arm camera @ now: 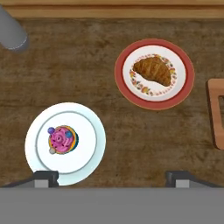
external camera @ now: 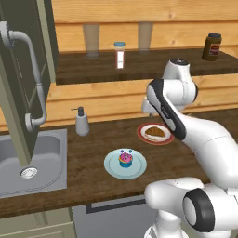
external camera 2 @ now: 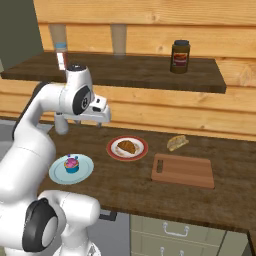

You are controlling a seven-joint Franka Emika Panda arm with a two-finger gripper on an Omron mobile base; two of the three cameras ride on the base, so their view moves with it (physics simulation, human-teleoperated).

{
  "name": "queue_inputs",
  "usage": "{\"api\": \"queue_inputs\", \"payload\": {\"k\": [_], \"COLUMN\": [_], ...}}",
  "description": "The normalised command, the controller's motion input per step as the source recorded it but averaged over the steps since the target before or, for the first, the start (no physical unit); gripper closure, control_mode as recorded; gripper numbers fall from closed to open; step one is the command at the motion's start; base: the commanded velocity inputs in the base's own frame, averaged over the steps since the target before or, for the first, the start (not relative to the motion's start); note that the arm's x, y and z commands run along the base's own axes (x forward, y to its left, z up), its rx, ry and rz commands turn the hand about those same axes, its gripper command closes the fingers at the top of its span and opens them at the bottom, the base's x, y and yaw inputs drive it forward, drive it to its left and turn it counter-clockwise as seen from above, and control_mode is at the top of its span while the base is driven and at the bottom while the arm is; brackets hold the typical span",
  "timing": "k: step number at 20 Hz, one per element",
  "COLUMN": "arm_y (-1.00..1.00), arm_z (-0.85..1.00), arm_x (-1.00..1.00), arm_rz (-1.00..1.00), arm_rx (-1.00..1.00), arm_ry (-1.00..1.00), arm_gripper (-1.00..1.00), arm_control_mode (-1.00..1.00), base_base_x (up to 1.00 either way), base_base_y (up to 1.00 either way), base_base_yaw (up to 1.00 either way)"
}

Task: From the different types of pastries on the counter, select a croissant and place it on the cutting board. Then retrieve a jar of jam from the cabinet and place it alongside the croissant on the cutting board.

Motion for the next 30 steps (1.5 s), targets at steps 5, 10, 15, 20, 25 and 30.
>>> {"api": "queue_inputs", "payload": {"k": [5,10,15,20,25,30], "arm_y": [0.00,0.00,0.00,-0.13,-0.19,-0.13], "arm_z": [-0.42,-0.20,-0.39,-0.68,-0.61,-0.02], "arm_x": [0.00,-0.02,0.02,0.29,0.40,0.07], "arm_rz": [0.00,0.00,0.00,0.00,0.00,0.07], "arm_rx": [-0.01,0.00,-0.01,-0.07,-0.03,0.03], "arm_ry": [-0.01,0.00,0.00,-0.01,-0.01,0.08], "arm_gripper": [-1.00,-1.00,-1.00,-1.00,-1.00,-1.00], "arm_control_mode": [-1.00,-1.00,-1.00,-1.00,-1.00,-1.00], "base_base_x": [0.00,0.00,0.00,0.00,0.00,0.00], "base_base_y": [0.00,0.00,0.00,0.00,0.00,0.00], "base_base_yaw": [0.00,0.00,0.00,0.00,0.00,0.00]}}
